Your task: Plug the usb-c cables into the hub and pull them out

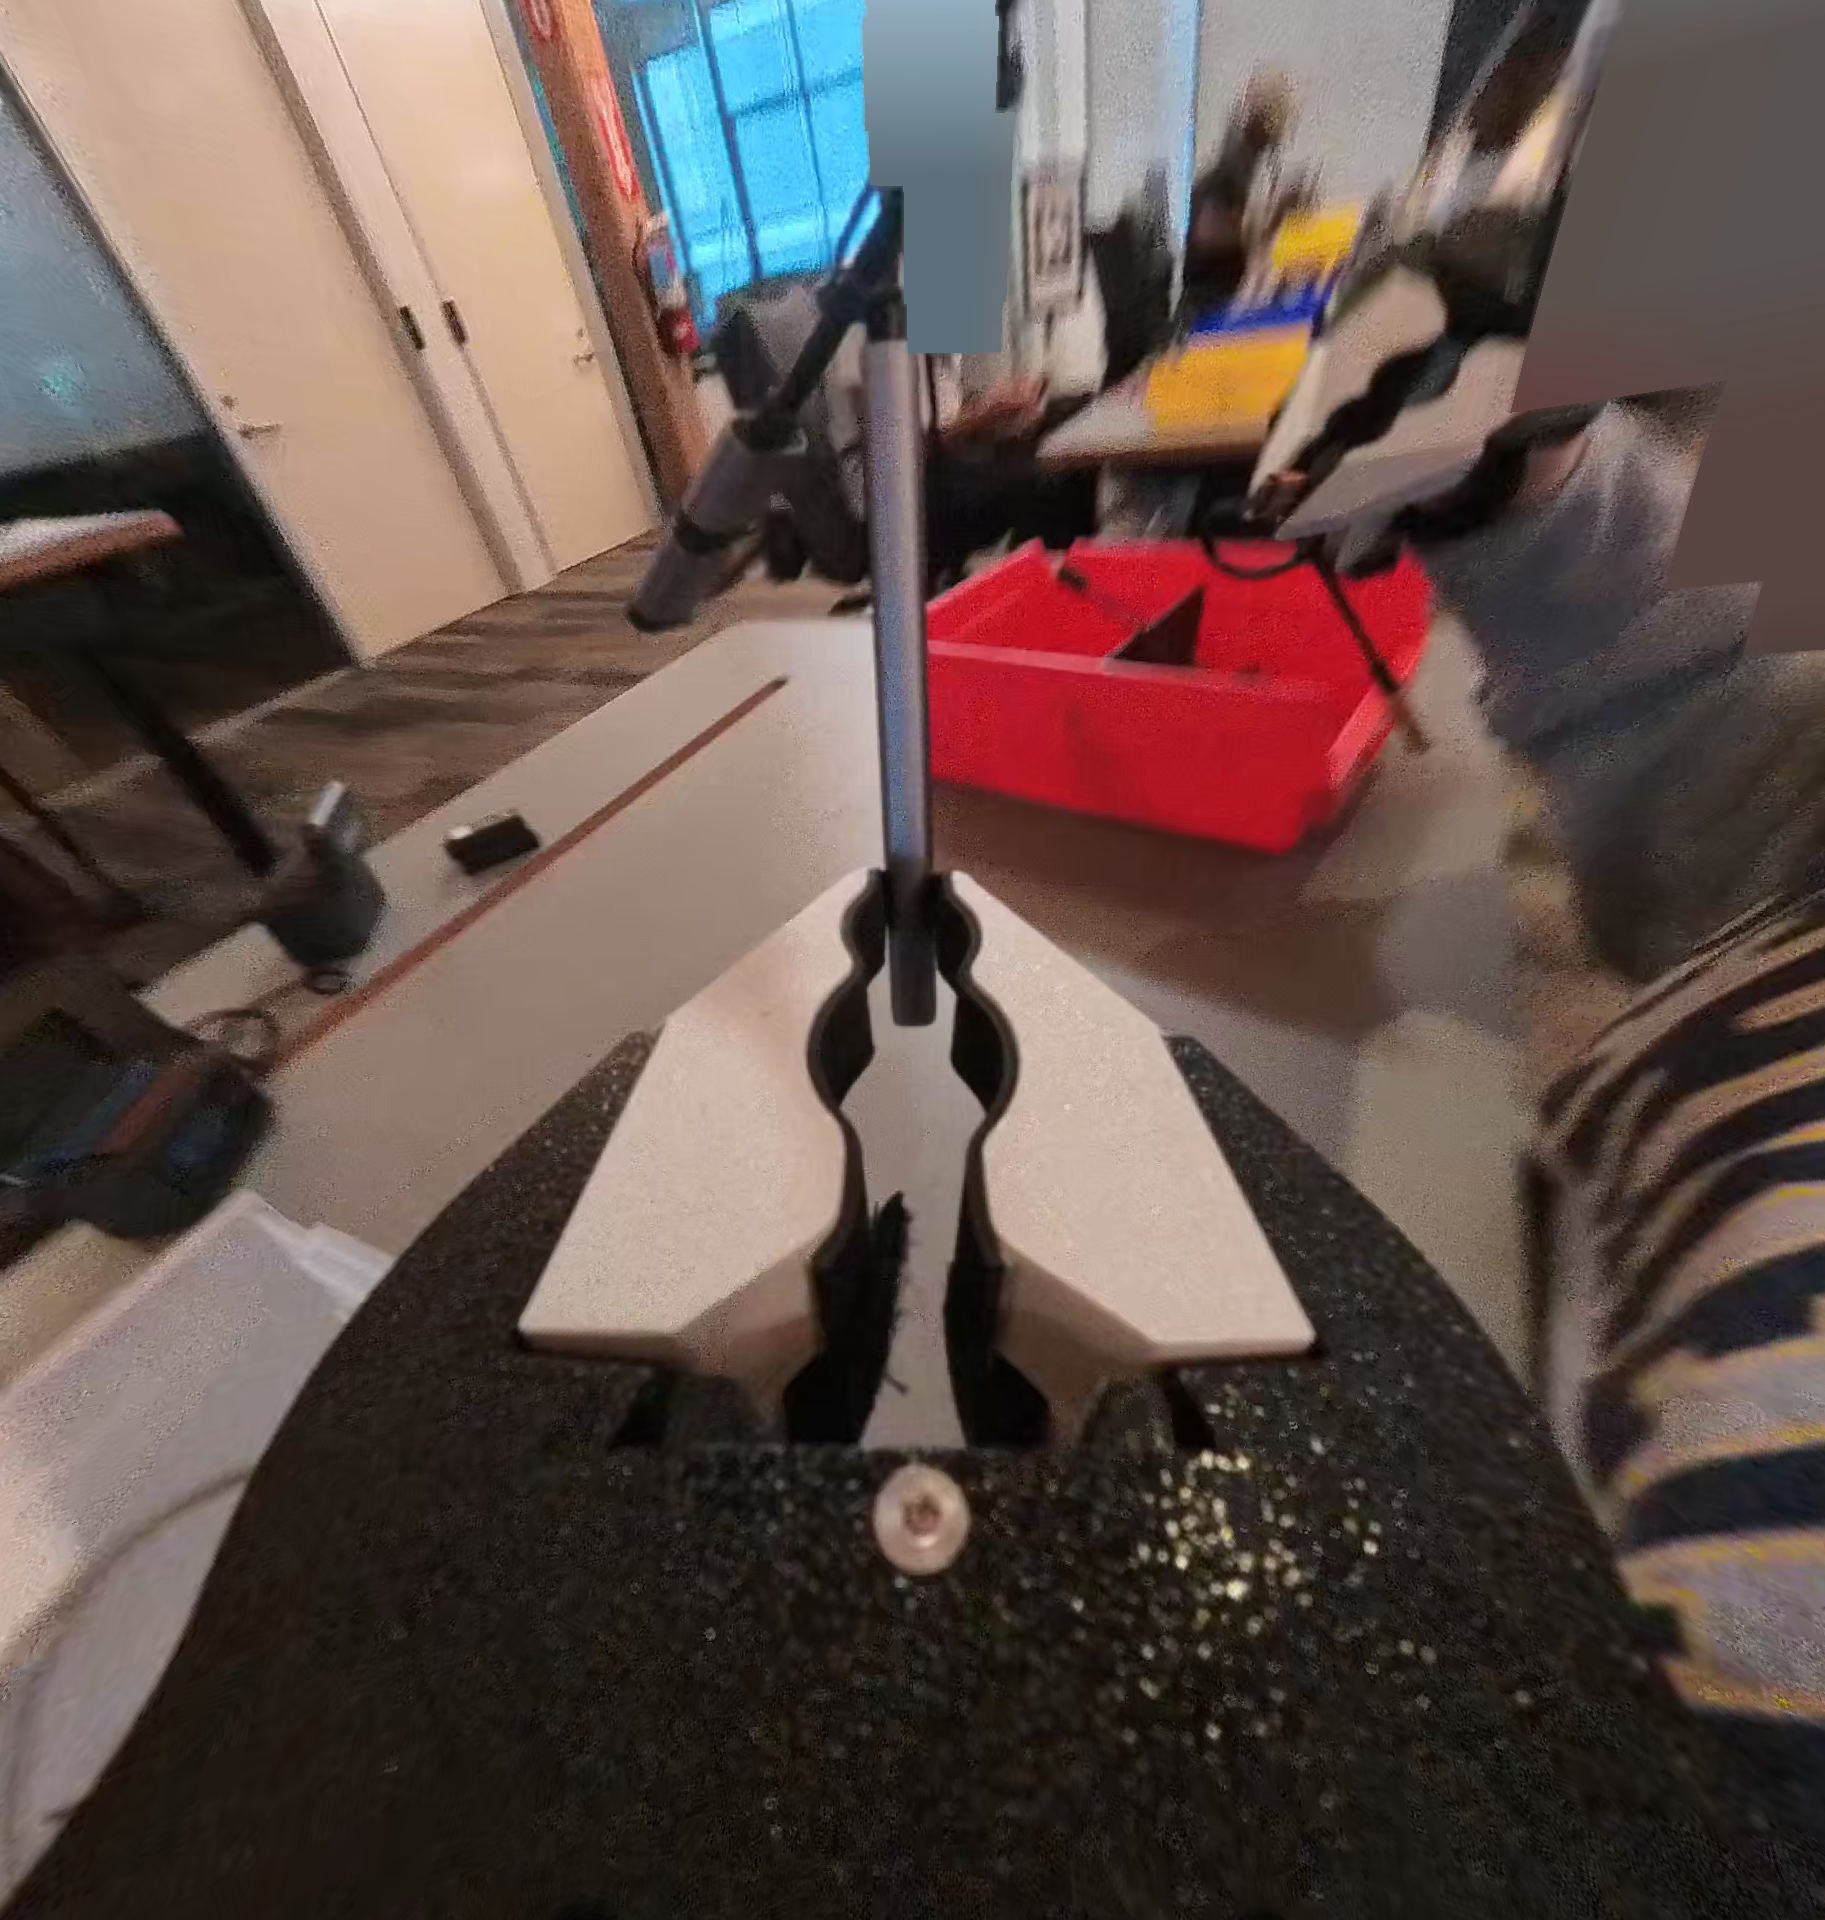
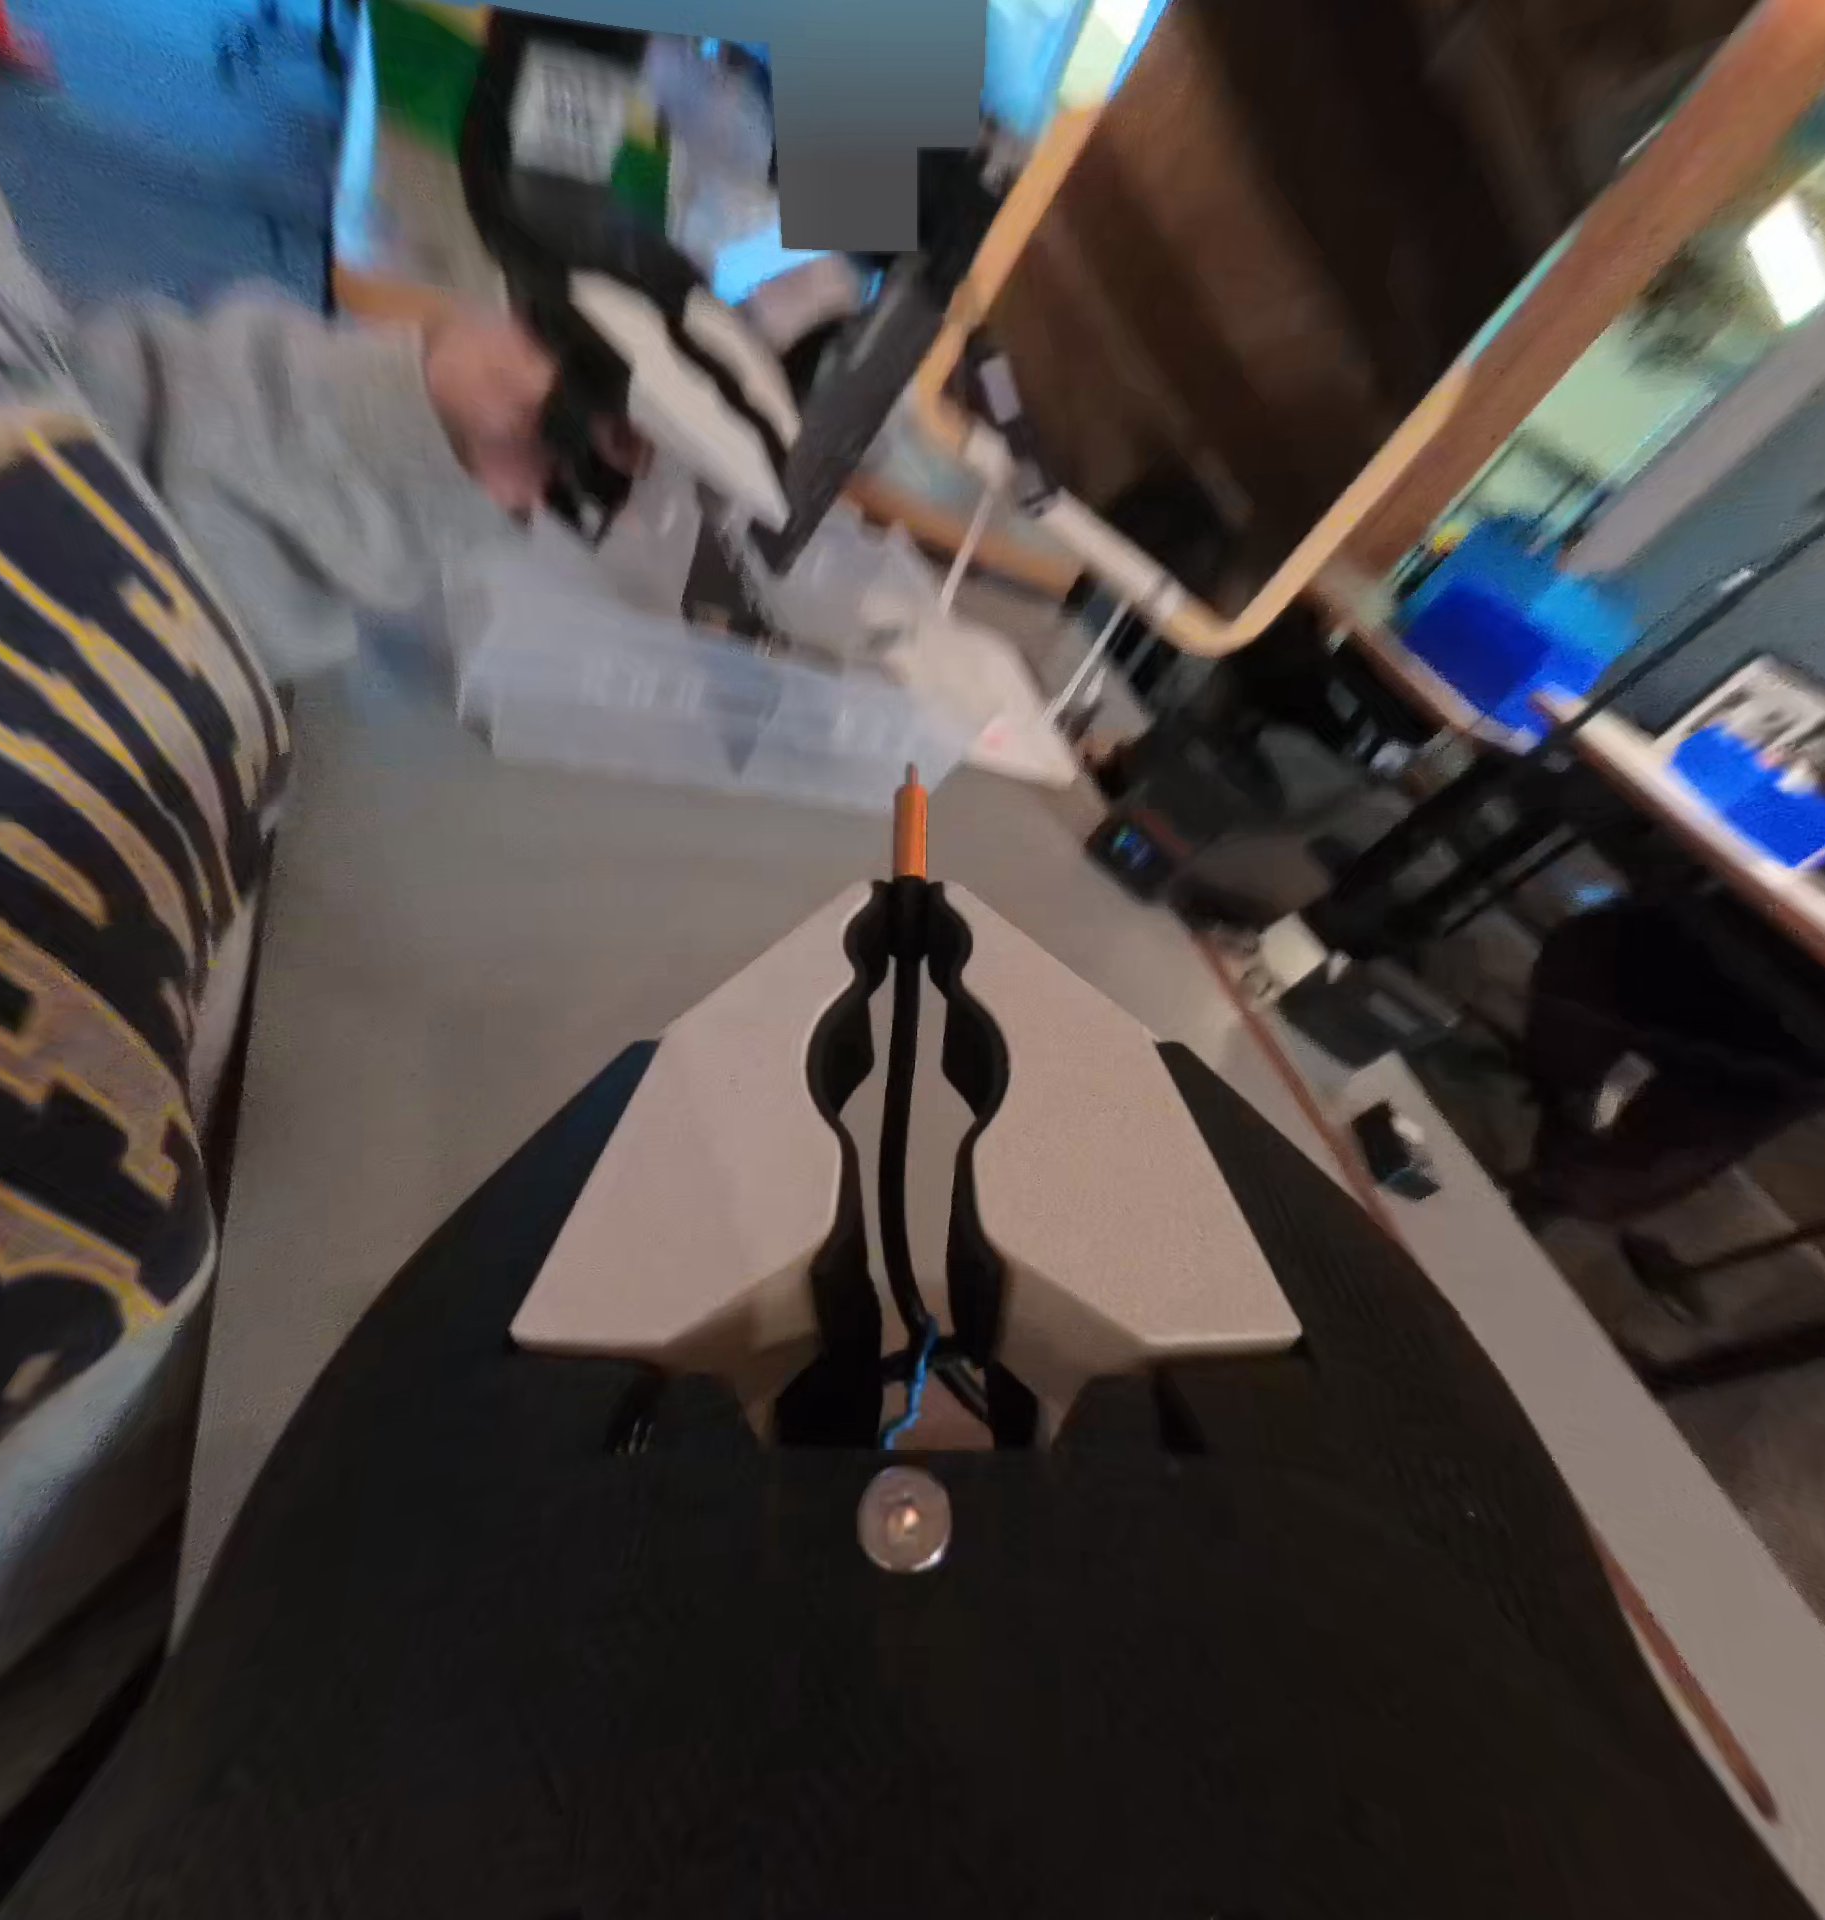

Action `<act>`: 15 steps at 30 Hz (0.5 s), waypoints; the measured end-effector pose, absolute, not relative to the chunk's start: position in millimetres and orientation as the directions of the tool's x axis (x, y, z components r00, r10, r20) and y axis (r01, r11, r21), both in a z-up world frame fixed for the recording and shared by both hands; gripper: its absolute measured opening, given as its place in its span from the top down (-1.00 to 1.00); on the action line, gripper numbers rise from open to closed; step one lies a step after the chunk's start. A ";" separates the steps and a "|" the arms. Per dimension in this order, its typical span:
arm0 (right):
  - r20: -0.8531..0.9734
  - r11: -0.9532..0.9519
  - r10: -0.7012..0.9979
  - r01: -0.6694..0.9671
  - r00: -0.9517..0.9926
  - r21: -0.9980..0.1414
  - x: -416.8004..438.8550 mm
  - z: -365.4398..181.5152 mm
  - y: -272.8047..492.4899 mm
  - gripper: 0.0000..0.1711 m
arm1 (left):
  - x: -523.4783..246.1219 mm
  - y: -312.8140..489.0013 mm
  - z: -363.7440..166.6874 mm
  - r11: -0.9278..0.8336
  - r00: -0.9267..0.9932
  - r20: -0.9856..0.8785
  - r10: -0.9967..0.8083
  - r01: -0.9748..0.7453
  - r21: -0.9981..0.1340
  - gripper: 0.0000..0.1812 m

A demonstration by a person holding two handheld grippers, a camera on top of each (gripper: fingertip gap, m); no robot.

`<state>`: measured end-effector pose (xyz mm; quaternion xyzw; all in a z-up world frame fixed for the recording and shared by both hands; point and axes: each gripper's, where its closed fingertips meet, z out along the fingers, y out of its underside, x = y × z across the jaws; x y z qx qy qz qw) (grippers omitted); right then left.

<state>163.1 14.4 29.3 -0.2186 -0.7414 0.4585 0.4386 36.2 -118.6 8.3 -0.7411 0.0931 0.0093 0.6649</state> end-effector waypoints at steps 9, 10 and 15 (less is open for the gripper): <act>0.604 0.604 0.792 -0.034 -0.091 -0.796 176.0 108.4 114.7 0.93 | 47.4 -111.3 -6.2 -0.154 0.985 -0.036 -0.170 -0.062 -0.986 0.93; 0.593 0.593 0.802 -0.023 -0.075 -0.805 176.5 108.0 125.5 0.93 | 50.8 -108.2 -8.4 -0.154 0.983 -0.007 -0.183 -0.036 -0.987 0.93; 0.498 0.503 0.864 0.123 -0.070 -0.856 176.8 56.8 174.2 0.93 | 63.4 -93.1 -16.1 -0.174 0.978 0.061 -0.202 0.026 -0.984 0.93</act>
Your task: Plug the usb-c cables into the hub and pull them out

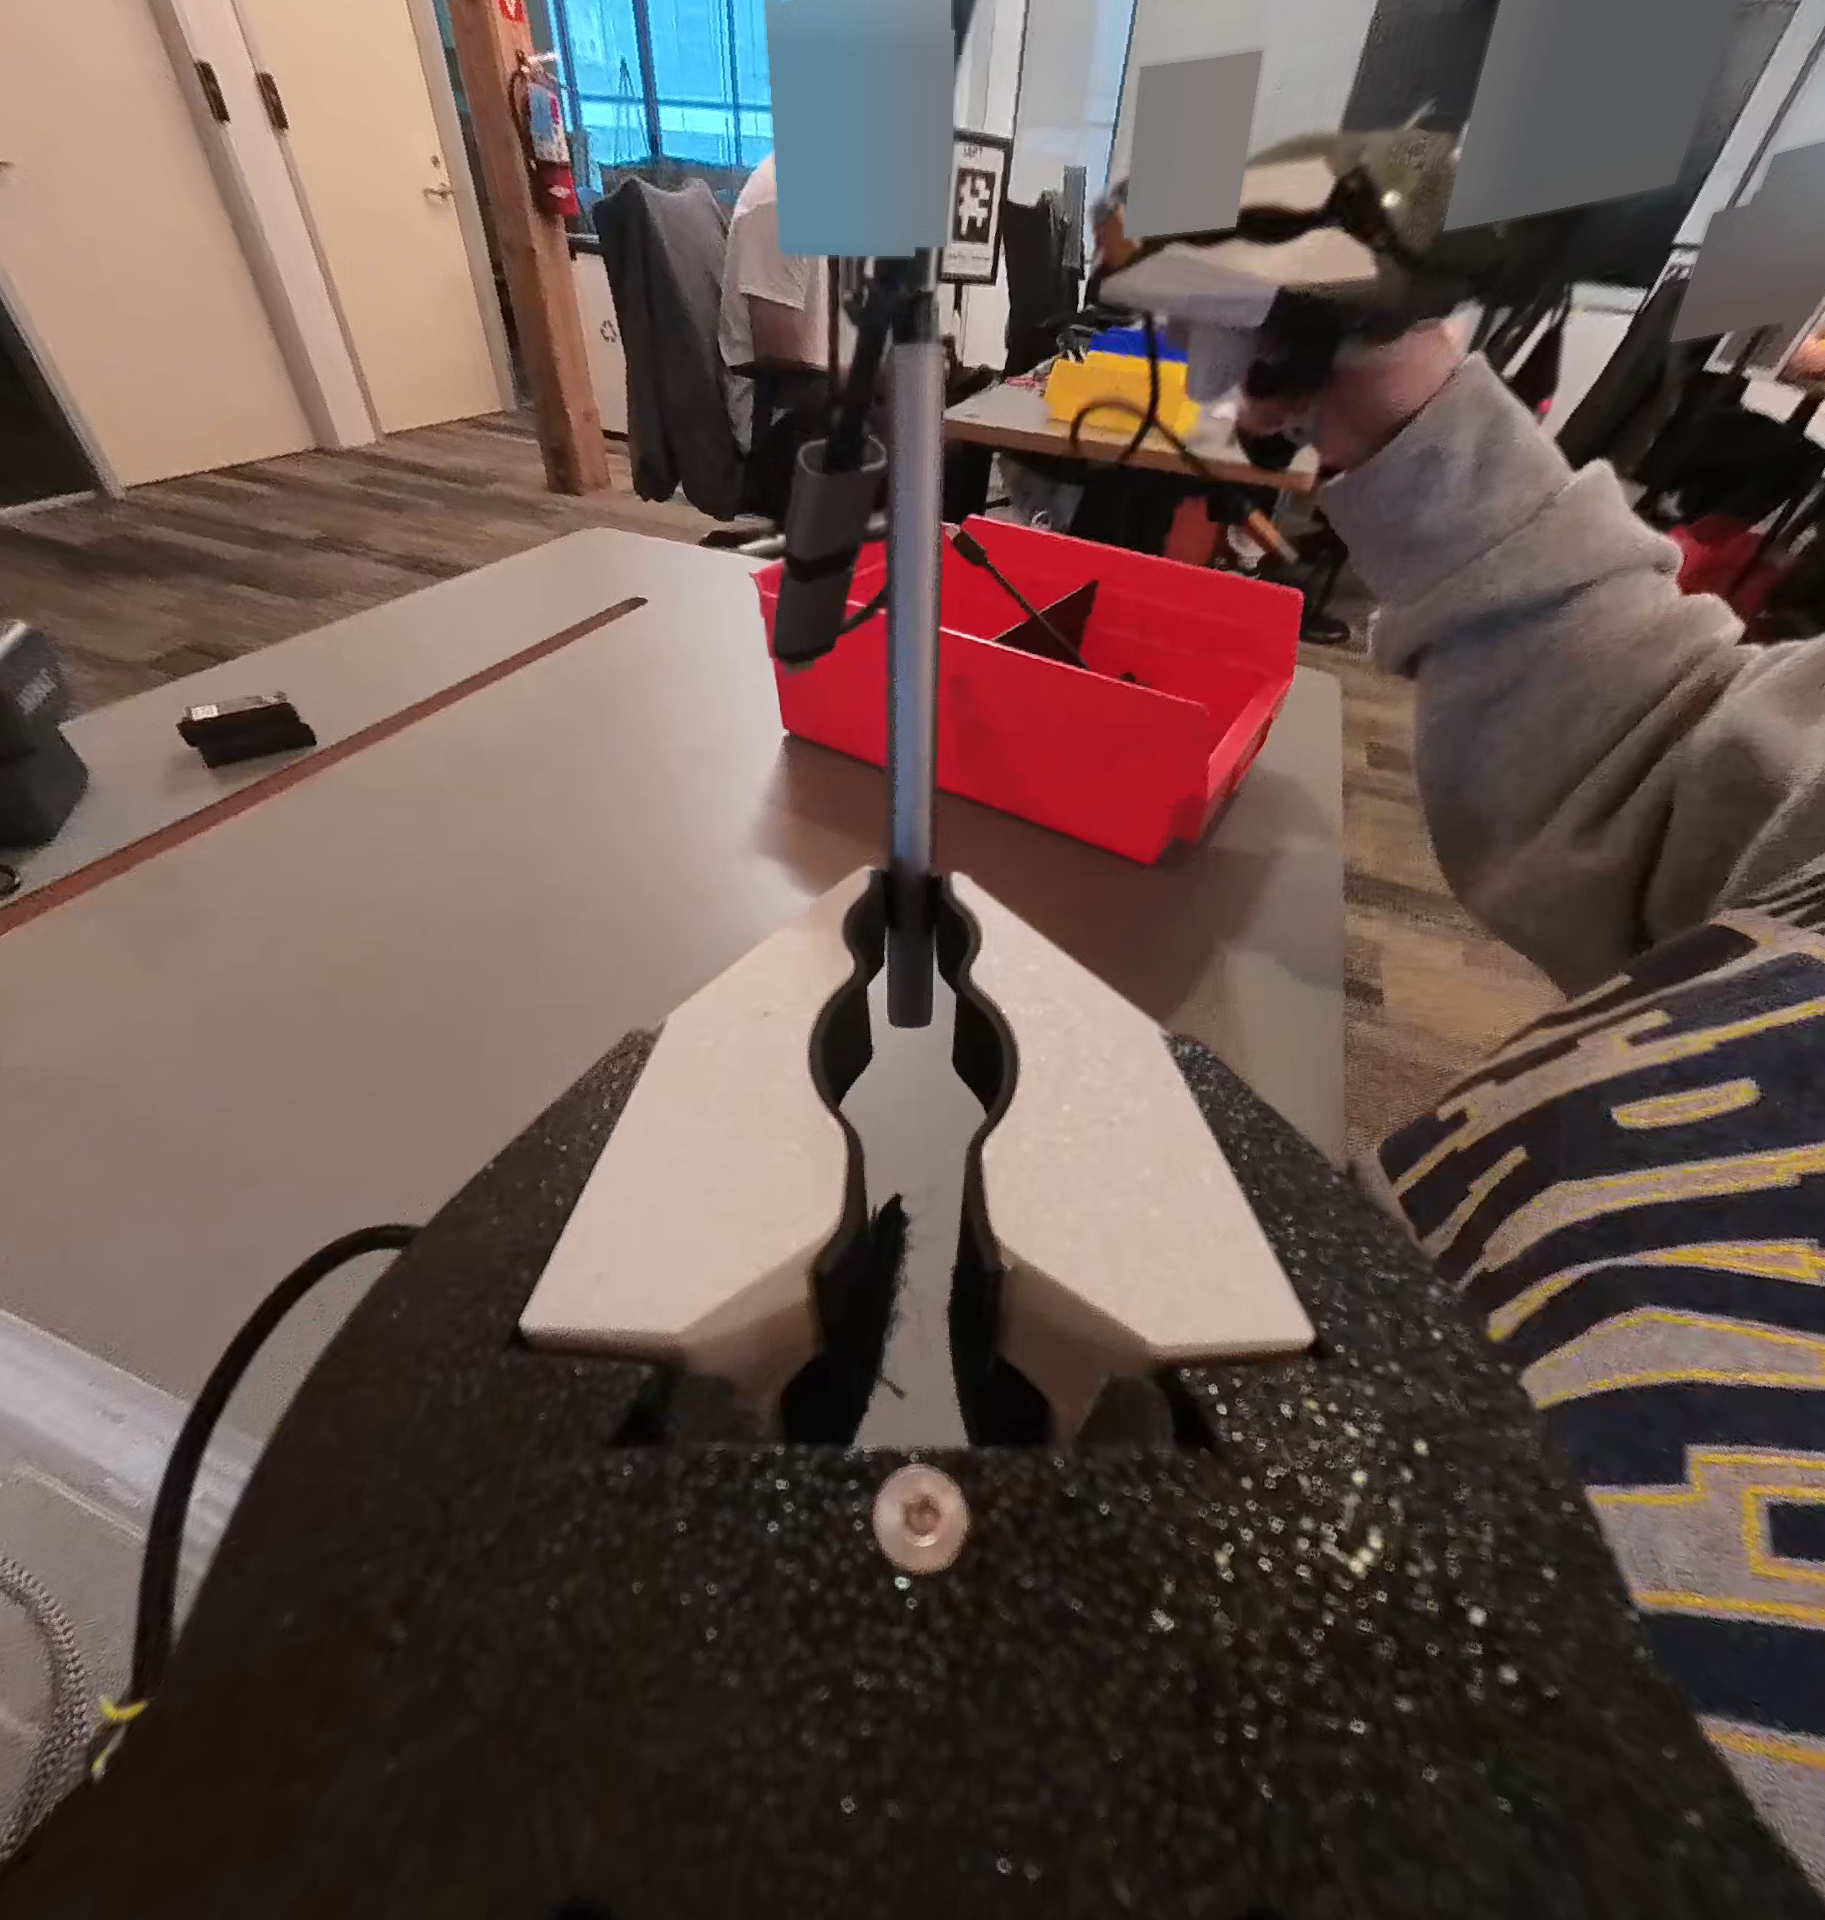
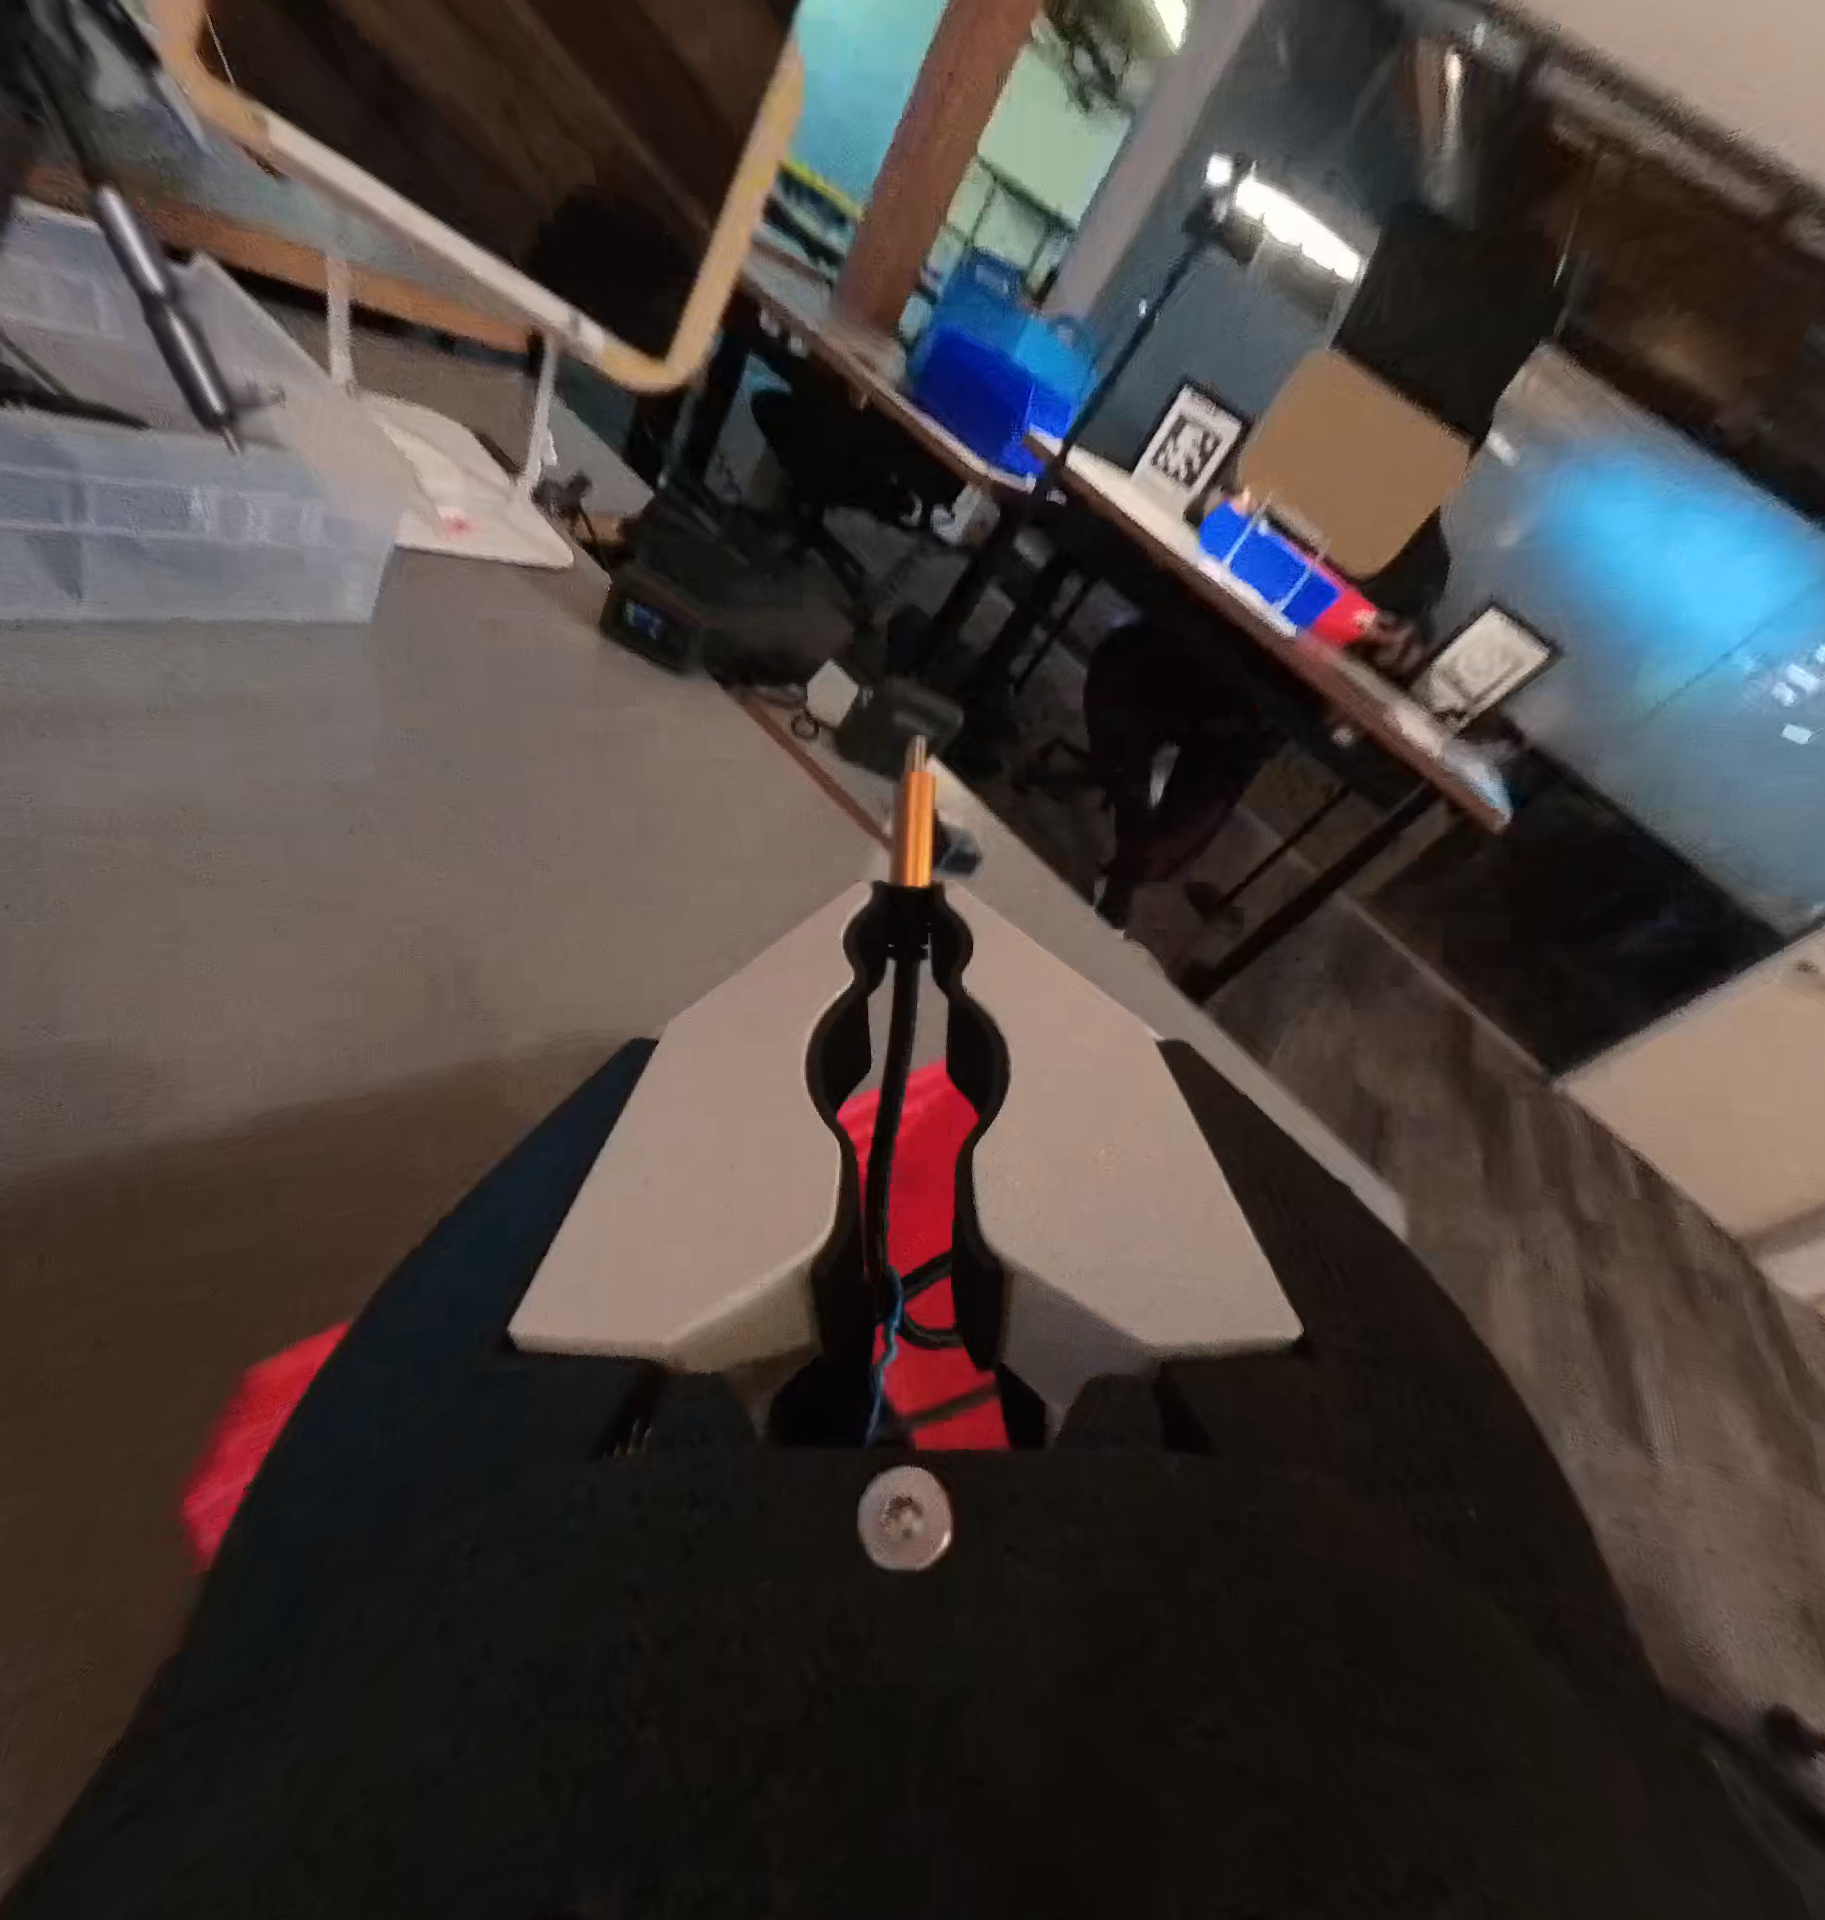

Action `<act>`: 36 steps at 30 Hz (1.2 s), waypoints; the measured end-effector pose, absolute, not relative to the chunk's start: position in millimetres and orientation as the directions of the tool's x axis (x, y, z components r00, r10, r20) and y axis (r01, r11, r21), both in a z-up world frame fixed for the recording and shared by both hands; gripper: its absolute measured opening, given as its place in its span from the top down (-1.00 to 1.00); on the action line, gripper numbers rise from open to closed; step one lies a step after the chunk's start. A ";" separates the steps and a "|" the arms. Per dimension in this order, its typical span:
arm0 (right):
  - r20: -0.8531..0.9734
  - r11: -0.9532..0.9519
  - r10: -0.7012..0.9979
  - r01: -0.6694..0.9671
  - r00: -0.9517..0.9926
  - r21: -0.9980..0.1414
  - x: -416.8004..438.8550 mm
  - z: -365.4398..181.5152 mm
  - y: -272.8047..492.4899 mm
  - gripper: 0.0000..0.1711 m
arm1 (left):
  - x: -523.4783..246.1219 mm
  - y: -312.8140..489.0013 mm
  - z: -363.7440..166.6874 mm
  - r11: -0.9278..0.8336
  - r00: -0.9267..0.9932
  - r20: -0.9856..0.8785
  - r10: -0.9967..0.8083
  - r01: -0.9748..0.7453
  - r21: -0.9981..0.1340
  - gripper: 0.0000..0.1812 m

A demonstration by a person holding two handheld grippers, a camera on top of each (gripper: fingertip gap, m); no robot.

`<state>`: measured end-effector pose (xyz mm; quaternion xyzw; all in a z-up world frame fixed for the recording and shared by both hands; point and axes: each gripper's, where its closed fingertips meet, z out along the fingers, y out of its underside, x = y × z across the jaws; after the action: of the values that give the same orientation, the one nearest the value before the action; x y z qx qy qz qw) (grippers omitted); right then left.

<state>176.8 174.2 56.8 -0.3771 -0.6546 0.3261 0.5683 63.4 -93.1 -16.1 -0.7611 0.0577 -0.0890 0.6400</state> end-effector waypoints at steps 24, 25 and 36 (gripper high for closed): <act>0.696 0.932 0.344 0.140 -0.630 -0.334 124.1 -52.4 -10.2 0.86 | 129.0 -53.0 -29.0 -0.203 0.845 -0.422 -0.330 -0.500 -0.842 0.86; 0.676 0.921 0.368 0.151 -0.638 -0.358 126.2 -50.6 -10.5 0.89 | 130.1 -53.1 -28.5 -0.188 0.841 -0.432 -0.325 -0.506 -0.842 0.79; 0.708 0.632 0.686 0.620 -0.167 -0.466 166.5 21.4 217.9 0.91 | 78.9 -83.7 13.0 -0.080 0.946 -0.320 -0.057 -0.324 -0.943 0.37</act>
<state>166.5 217.9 21.4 -0.4278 -0.7630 0.0345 0.4833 78.9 -83.7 13.0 -0.7280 0.1307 0.1004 0.6655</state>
